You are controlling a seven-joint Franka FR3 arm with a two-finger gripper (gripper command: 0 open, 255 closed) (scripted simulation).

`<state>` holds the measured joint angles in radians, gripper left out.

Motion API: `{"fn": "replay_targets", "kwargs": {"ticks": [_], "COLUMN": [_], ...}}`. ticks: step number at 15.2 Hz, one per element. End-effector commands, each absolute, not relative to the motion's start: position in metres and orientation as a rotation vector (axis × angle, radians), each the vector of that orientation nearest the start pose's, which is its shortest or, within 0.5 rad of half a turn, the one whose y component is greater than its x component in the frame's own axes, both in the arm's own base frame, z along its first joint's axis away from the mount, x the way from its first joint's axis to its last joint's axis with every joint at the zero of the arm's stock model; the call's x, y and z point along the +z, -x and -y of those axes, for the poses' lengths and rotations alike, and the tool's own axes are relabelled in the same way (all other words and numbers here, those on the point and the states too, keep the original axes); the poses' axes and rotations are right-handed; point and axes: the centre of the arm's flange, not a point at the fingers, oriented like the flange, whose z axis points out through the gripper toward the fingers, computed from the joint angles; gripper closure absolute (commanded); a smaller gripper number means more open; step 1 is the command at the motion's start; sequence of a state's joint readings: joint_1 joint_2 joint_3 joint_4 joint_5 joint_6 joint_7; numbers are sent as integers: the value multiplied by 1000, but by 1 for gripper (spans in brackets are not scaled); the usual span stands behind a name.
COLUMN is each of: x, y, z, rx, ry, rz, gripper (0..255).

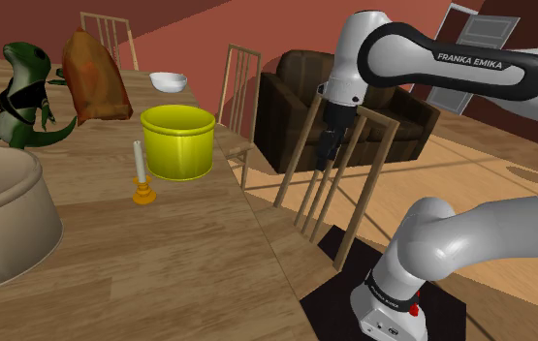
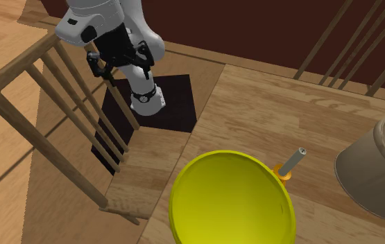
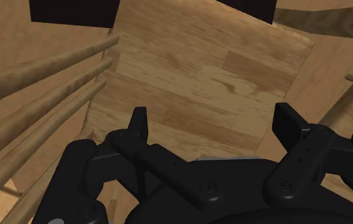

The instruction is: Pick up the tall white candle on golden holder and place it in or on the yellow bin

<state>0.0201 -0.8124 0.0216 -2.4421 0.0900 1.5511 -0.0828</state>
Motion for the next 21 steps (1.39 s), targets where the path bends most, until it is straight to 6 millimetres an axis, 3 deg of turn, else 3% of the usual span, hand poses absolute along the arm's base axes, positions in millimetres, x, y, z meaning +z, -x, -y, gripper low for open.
{"fn": "replay_targets", "kwargs": {"ticks": [1,21], "x": [557,538], "y": [-294,-425], "z": [-24,-211], "rx": [118,-352], "ry": [3058,2995], "rz": [177,499], "gripper": [0,0]}}
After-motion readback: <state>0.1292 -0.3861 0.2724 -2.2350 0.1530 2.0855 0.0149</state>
